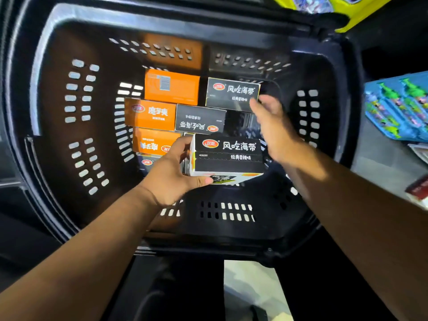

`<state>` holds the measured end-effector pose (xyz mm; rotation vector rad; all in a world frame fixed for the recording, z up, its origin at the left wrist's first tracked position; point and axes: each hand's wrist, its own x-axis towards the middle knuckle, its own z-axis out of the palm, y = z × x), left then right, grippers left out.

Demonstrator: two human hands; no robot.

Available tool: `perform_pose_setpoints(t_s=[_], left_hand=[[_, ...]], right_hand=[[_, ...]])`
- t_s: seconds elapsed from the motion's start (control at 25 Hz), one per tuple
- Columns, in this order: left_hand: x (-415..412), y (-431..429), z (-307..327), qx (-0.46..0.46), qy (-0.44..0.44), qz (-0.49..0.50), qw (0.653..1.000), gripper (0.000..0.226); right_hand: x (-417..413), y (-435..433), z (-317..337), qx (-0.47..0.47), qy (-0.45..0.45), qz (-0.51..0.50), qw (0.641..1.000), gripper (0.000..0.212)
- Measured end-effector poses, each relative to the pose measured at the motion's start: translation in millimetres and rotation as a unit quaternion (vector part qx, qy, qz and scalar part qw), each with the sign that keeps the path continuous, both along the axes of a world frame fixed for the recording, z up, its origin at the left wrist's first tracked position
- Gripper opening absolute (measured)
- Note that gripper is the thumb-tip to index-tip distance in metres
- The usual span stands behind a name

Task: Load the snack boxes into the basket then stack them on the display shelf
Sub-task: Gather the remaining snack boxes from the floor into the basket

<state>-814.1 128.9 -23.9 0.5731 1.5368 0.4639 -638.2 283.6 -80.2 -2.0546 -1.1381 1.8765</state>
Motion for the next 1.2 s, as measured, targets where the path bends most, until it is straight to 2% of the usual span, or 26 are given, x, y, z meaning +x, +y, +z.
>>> perform_pose_setpoints(t_s=[0.04, 0.16, 0.2, 0.28, 0.44, 0.64, 0.72, 0.8, 0.92, 1.08, 1.2], left_hand=[[2, 2, 2, 0.003, -0.008, -0.008, 1.000, 0.079], [12, 4, 5, 0.009, -0.009, -0.049, 0.999, 0.079], [16, 2, 6, 0.007, -0.006, -0.065, 0.998, 0.079], [25, -7, 3, 0.011, 0.001, -0.080, 0.997, 0.080], [41, -27, -9, 0.007, 0.085, -0.106, 0.991, 0.088], [50, -40, -21, -0.029, 0.071, -0.074, 0.994, 0.108], [48, -43, -24, -0.044, 0.073, -0.109, 0.990, 0.120], [41, -42, -26, -0.073, 0.077, -0.138, 0.985, 0.122], [29, -41, -31, -0.114, 0.111, -0.133, 0.978, 0.103], [22, -36, -34, -0.088, 0.222, -0.154, 0.959, 0.074], [15, -29, -48, -0.086, 0.264, -0.146, 0.950, 0.053]], right_hand=[[8, -9, 14, -0.053, 0.007, 0.008, 0.999, 0.040], [31, -36, 56, -0.224, 0.081, 0.036, 0.971, 0.060], [38, -43, 64, -0.253, 0.105, 0.032, 0.961, 0.056], [48, -54, 75, -0.283, 0.098, -0.011, 0.954, 0.051], [51, -75, 67, -0.237, 0.019, 0.039, 0.971, 0.049], [44, -89, 51, -0.167, -0.007, 0.073, 0.983, 0.046], [47, -95, 47, -0.157, -0.018, 0.089, 0.983, 0.043], [43, -104, 40, -0.151, -0.016, 0.107, 0.983, 0.046], [28, -120, 17, -0.123, -0.008, 0.116, 0.986, 0.050], [10, -126, -14, -0.110, -0.022, 0.128, 0.985, 0.075], [9, -131, -33, -0.095, -0.044, 0.124, 0.987, 0.070]])
